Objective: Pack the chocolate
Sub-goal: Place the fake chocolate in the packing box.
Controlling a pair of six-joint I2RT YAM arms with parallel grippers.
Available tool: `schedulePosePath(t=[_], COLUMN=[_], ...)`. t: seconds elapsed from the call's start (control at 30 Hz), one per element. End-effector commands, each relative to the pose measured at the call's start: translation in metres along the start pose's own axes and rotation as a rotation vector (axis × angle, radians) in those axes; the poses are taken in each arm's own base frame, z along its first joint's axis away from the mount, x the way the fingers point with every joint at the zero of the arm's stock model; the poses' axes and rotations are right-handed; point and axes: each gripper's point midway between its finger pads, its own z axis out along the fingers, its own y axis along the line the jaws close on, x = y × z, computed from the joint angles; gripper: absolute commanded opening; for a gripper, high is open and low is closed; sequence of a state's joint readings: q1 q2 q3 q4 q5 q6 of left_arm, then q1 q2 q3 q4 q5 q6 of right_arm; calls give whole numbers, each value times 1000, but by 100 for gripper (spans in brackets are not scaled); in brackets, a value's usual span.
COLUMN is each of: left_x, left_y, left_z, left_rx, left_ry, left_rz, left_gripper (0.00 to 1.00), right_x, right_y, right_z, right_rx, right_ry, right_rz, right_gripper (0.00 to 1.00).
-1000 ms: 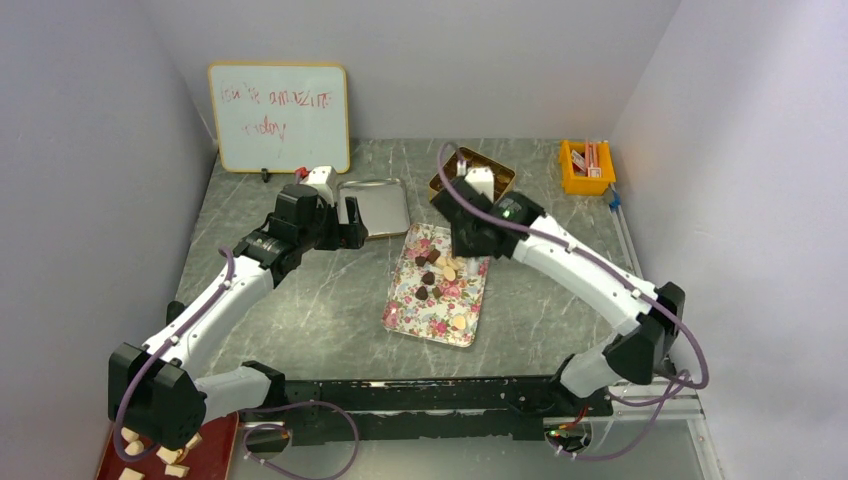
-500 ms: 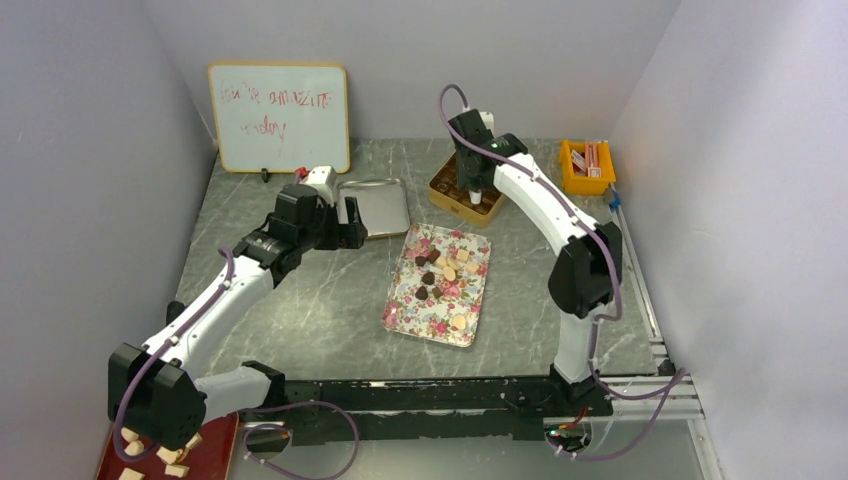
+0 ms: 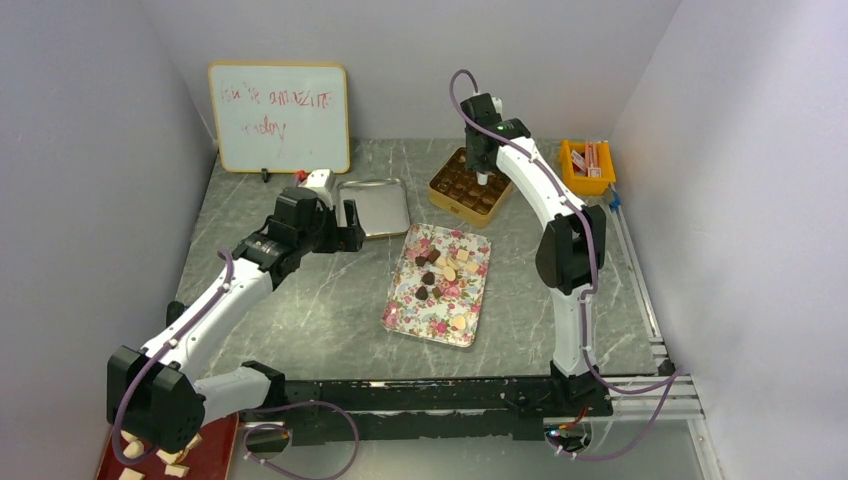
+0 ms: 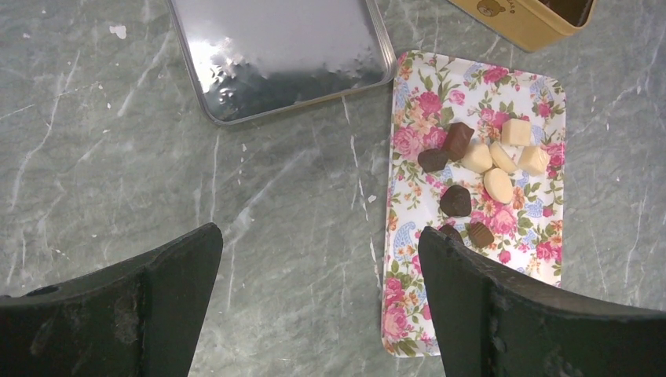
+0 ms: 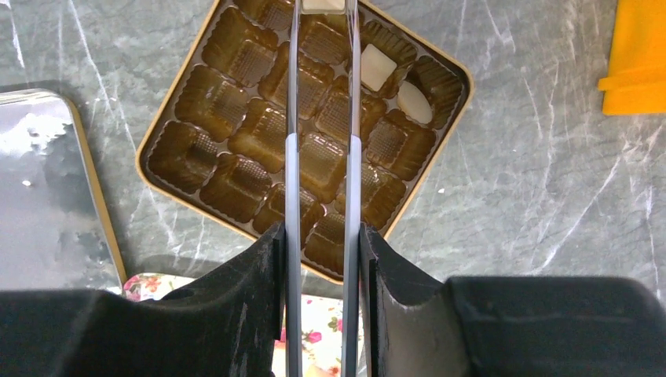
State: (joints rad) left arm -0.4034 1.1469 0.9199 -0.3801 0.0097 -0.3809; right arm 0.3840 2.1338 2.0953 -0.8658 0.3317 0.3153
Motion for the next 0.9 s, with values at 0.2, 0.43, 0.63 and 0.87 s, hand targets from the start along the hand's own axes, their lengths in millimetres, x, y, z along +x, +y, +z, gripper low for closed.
schedulePosePath(t=[0.2, 0.43, 0.63, 0.87], left_x=[-7, -6, -6, -7], left_y=[-3, -3, -4, -4], left_z=[-3, -2, -2, 0], left_rx=[9, 8, 9, 8], left_ry=[-33, -31, -32, -32], left_rz=[-11, -20, -24, -27], left_gripper=[100, 100, 100, 100], right_x=[-13, -12, -13, -13], right_y=[-3, -1, -4, -10], right_z=[6, 10, 12, 11], right_rx=[-31, -41, -37, -27], right_ry=[-44, -39, -35, -35], right_rz=[10, 6, 4, 6], right_gripper=[7, 30, 38, 41])
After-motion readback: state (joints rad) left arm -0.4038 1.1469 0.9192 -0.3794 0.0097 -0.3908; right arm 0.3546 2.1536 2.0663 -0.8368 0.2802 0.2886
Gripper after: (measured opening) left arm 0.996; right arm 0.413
